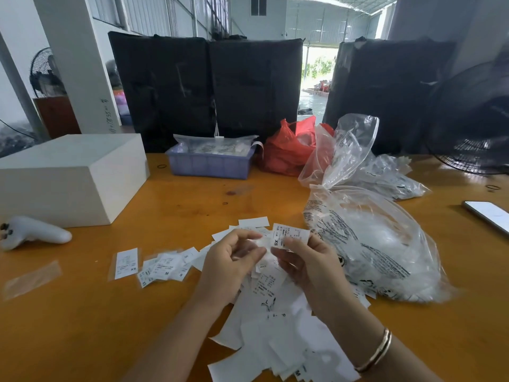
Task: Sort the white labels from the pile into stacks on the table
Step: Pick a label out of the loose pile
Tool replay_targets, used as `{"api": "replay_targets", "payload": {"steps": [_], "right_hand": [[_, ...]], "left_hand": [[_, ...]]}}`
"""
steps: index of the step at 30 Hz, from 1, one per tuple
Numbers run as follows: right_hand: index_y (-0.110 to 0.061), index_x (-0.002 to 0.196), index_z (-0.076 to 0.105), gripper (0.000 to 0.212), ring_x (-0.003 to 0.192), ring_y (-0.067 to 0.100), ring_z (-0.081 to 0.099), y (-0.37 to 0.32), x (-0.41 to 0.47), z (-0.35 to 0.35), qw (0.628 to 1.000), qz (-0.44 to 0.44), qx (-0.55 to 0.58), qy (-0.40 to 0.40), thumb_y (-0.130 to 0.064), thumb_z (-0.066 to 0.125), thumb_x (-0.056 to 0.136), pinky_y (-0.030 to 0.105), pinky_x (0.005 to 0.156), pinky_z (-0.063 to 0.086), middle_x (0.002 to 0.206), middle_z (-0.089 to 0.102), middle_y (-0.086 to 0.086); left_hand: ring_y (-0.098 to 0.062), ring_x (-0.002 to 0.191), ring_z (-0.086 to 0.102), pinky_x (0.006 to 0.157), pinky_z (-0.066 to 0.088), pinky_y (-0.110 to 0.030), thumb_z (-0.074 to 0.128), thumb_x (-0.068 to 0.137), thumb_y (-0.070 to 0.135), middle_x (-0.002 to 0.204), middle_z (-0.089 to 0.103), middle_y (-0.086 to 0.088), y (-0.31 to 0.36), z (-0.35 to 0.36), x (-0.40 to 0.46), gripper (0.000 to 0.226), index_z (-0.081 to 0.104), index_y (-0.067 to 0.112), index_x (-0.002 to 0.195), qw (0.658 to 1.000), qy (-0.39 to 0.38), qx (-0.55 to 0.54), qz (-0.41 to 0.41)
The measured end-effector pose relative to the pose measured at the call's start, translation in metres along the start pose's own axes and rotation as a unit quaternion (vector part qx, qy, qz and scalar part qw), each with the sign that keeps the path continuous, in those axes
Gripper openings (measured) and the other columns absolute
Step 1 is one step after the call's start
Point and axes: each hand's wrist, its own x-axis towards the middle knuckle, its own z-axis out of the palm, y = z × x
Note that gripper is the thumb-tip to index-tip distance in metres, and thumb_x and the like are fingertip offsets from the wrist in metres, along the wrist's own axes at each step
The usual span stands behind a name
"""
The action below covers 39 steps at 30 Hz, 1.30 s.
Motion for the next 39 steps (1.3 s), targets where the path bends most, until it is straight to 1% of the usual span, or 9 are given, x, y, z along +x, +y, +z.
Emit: {"api": "replay_targets", "payload": {"steps": [7,9,14,20,26,32,35,37,39], "right_hand": [[-0.012,0.082,0.060,0.013,0.074,0.014,0.072,0.002,-0.006,0.007,0.991,-0.042,-0.124,0.019,-0.013,0.073,0.081,0.016,0.057,0.049,0.081,0.074,0.008],[-0.012,0.083,0.060,0.013,0.074,0.012,0.072,0.001,-0.008,0.008,0.983,-0.056,-0.177,0.016,-0.014,0.073,0.082,0.017,0.059,0.050,0.080,0.074,0.006],[-0.009,0.089,0.061,0.014,0.073,0.012,0.072,-0.005,-0.007,0.005,0.980,-0.070,-0.185,0.022,-0.014,0.072,0.082,0.018,0.060,0.052,0.079,0.074,0.005],[-0.015,0.084,0.063,0.008,0.063,0.006,0.068,-0.004,-0.010,0.007,0.966,-0.074,-0.247,-0.024,-0.015,0.071,0.084,0.013,0.049,0.046,0.074,0.073,0.002],[-0.015,0.084,0.057,0.010,0.051,0.005,0.057,-0.007,-0.008,0.004,0.929,-0.066,-0.351,-0.097,-0.011,0.055,0.094,0.014,0.050,0.043,0.058,0.063,-0.003],[-0.017,0.090,0.055,0.011,0.049,0.003,0.053,-0.010,-0.004,0.000,0.918,-0.061,-0.378,-0.103,-0.006,0.055,0.092,0.017,0.051,0.044,0.060,0.057,-0.004],[-0.027,0.102,0.051,0.019,0.052,-0.001,0.054,-0.008,-0.004,-0.001,0.911,-0.067,-0.394,-0.107,-0.010,0.054,0.094,0.016,0.052,0.044,0.065,0.058,-0.005],[-0.024,0.107,0.048,0.019,0.053,0.001,0.054,-0.005,-0.002,-0.002,0.924,-0.080,-0.365,-0.082,-0.011,0.054,0.095,0.018,0.053,0.045,0.067,0.059,-0.004],[-0.020,0.102,0.049,0.013,0.055,0.003,0.056,-0.006,0.001,-0.002,0.931,-0.107,-0.347,-0.044,-0.013,0.056,0.094,0.019,0.056,0.047,0.068,0.062,-0.003]], "left_hand": [[0.007,0.082,0.062,0.065,0.047,-0.005,0.071,0.083,0.022,0.073,0.065,0.029,-0.002,-0.002,0.001,0.016,0.066,0.035,0.090,1.000,0.024,0.003,0.014],[0.006,0.080,0.063,0.065,0.047,-0.007,0.072,0.083,0.022,0.074,0.066,0.025,-0.002,-0.003,0.002,0.016,0.067,0.035,0.090,0.999,0.032,-0.003,0.014],[0.004,0.080,0.064,0.063,0.047,-0.006,0.072,0.082,0.021,0.076,0.067,0.022,0.000,-0.005,0.003,0.015,0.068,0.035,0.087,0.999,0.042,-0.022,0.011],[0.005,0.082,0.064,0.063,0.047,-0.006,0.072,0.081,0.024,0.080,0.068,0.022,0.001,-0.005,0.003,0.013,0.067,0.034,0.088,0.999,0.039,-0.012,0.013],[0.005,0.072,0.062,0.062,0.047,-0.008,0.073,0.081,0.020,0.071,0.065,0.022,0.001,-0.007,0.004,0.016,0.067,0.033,0.090,1.000,-0.012,-0.013,0.000],[0.001,0.071,0.065,0.062,0.050,-0.012,0.068,0.086,0.018,0.079,0.072,0.013,0.005,-0.015,0.004,0.014,0.074,0.030,0.090,0.995,-0.092,-0.032,-0.035],[-0.002,0.082,0.068,0.070,0.054,-0.016,0.071,0.084,0.013,0.082,0.074,0.012,0.005,-0.017,0.004,0.021,0.074,0.033,0.082,0.995,-0.090,-0.005,-0.044],[-0.002,0.078,0.069,0.066,0.051,-0.012,0.071,0.083,0.010,0.079,0.074,0.011,0.005,-0.016,0.004,0.019,0.073,0.029,0.083,0.996,-0.078,-0.016,-0.050],[-0.004,0.076,0.069,0.063,0.050,-0.011,0.071,0.084,0.010,0.078,0.074,0.010,0.005,-0.014,0.004,0.015,0.071,0.025,0.087,0.996,-0.066,-0.025,-0.055]]}}
